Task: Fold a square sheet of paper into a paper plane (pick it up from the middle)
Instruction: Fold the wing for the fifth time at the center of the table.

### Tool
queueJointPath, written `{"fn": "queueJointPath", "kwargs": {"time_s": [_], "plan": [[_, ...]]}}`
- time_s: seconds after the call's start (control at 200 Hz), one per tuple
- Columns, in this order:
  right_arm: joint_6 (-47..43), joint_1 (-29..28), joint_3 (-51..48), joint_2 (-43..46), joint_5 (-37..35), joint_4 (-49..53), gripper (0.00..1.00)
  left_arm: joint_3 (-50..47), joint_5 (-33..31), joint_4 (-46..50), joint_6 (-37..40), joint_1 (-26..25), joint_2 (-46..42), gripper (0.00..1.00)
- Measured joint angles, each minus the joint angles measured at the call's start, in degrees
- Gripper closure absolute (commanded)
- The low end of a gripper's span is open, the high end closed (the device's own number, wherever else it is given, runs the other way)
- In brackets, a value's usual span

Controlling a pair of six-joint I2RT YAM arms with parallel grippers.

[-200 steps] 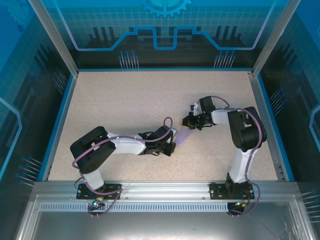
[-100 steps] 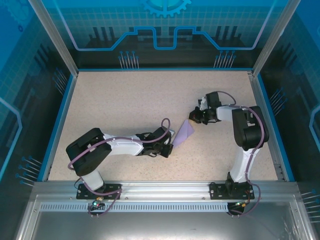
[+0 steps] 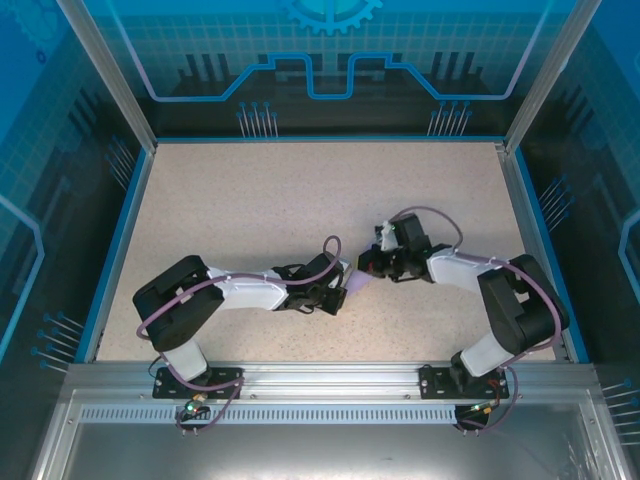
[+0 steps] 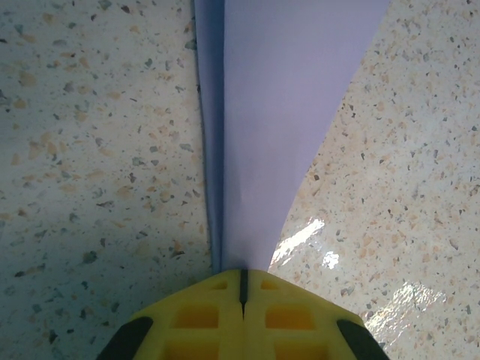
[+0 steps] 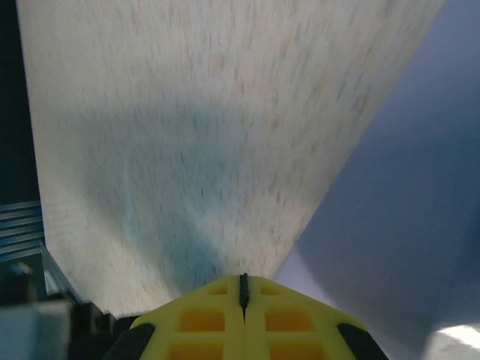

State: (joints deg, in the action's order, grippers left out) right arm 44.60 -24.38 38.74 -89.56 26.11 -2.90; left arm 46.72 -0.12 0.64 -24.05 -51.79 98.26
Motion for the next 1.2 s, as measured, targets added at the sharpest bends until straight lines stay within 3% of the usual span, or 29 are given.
{"fn": "queueJointPath", "kwargs": {"time_s": [0.245, 1.2], "plan": [[3.0, -2.6, -1.2, -7.2, -2.0, -5.0, 0.97, 0.0, 0.1, 0.1, 0.0, 0.0, 0.0, 1.0], [-1.2, -1.0, -0.2, -10.1, 2.5, -6.8, 0.99, -3.2, -0.1, 3.3, -1.5, -0.5, -4.0, 1.0]]}}
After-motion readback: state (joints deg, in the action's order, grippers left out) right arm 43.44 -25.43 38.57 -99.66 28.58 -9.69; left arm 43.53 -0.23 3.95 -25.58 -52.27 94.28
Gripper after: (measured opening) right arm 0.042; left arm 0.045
